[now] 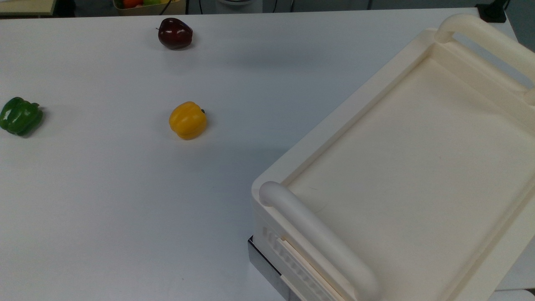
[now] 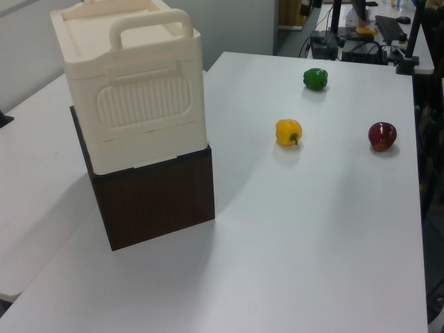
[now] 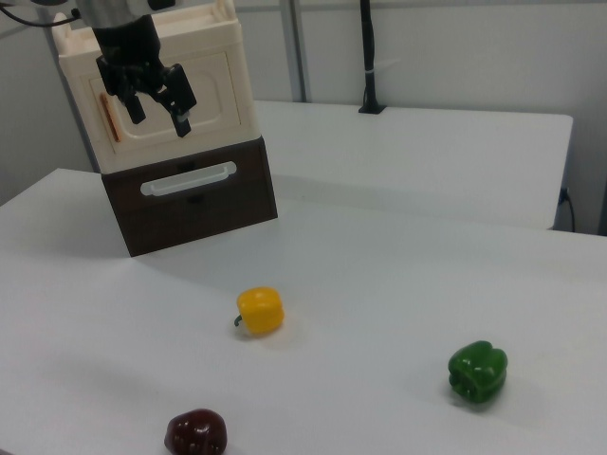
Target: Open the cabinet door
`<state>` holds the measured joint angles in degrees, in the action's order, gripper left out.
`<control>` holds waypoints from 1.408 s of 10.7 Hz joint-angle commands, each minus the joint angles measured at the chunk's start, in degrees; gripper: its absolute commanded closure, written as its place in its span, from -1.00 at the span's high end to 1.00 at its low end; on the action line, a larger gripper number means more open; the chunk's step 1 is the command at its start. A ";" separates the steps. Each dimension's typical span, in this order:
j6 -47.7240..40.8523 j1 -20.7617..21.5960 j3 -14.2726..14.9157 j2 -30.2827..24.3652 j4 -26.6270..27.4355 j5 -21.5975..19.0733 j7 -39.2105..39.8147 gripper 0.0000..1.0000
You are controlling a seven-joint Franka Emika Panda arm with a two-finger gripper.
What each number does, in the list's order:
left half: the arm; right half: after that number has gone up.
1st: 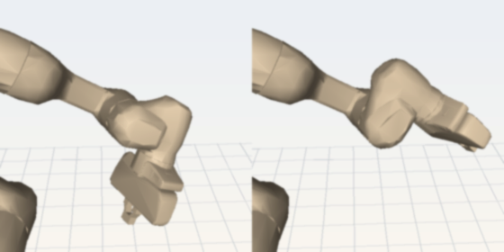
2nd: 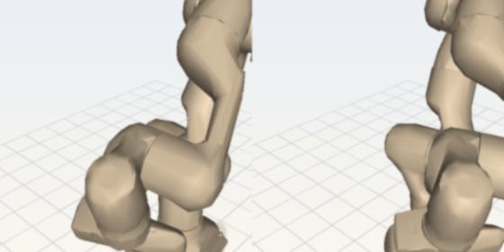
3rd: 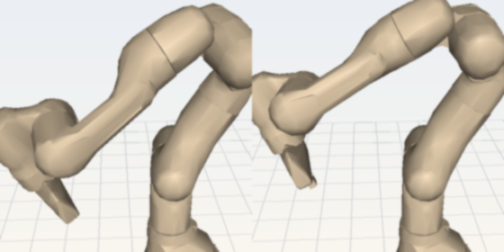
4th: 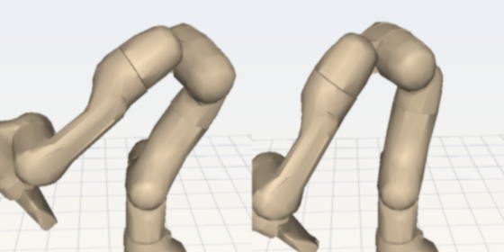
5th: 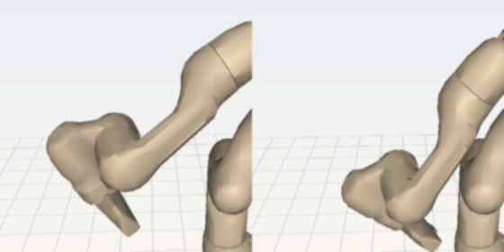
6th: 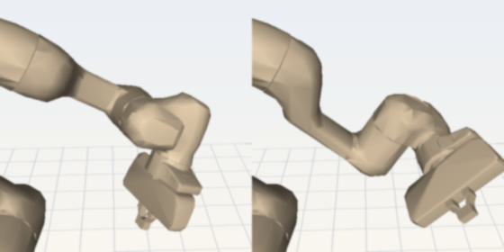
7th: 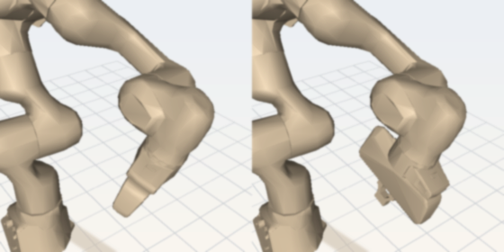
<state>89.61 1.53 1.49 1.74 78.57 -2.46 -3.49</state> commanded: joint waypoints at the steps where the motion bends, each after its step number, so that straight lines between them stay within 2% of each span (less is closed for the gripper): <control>1: -6.62 -2.47 0.26 -0.87 1.49 -1.84 0.76 1.00; 10: -8.75 -4.77 0.27 -1.65 1.41 -3.52 1.12 1.00; 15: -8.93 -6.27 0.35 -1.74 1.49 -3.69 6.29 1.00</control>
<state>81.75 -4.23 1.59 1.17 79.03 -4.92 -0.69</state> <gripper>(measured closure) 0.000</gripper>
